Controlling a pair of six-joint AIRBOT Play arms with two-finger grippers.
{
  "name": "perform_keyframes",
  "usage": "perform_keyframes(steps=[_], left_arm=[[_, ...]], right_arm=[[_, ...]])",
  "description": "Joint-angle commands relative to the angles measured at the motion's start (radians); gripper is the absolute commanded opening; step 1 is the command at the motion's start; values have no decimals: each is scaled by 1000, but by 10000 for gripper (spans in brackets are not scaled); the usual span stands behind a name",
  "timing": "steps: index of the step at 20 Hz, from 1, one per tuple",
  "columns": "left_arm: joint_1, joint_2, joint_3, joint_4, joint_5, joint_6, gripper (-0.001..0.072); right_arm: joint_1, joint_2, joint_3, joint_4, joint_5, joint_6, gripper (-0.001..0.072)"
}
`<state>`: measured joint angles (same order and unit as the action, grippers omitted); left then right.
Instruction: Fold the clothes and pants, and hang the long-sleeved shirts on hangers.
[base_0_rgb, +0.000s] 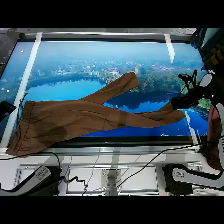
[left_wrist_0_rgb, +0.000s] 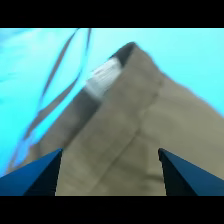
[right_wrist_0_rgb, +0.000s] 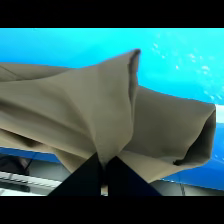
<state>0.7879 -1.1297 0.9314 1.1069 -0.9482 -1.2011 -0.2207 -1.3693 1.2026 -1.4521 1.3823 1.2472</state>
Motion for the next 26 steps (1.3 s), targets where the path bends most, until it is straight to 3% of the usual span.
perform_keyframes(steps=[1,5,12,17,18,19,21,23,26], left_arm=[[-75,-138,2,-114,86,3,702],[-150,-262,3,-112,182,-84,701],[-175,-353,3,-113,330,-101,700],[-225,-378,18,-110,328,-105,708],[-236,-381,21,-93,341,-93,677],[-248,-387,21,-59,351,-93,583],[-275,-403,21,21,331,-93,349],[-301,-408,21,96,315,-93,31],[-324,-406,67,93,311,-109,27]], right_arm=[[0,1,-3,8,-20,2,15],[0,1,-3,8,-20,27,15],[0,1,-3,8,-22,27,15],[0,1,-3,8,-23,27,15],[0,1,-3,8,-25,27,15],[0,1,-3,8,-29,27,15],[0,1,-3,8,-35,27,15],[0,1,-3,8,-37,27,16],[0,1,-3,8,-44,27,15]])
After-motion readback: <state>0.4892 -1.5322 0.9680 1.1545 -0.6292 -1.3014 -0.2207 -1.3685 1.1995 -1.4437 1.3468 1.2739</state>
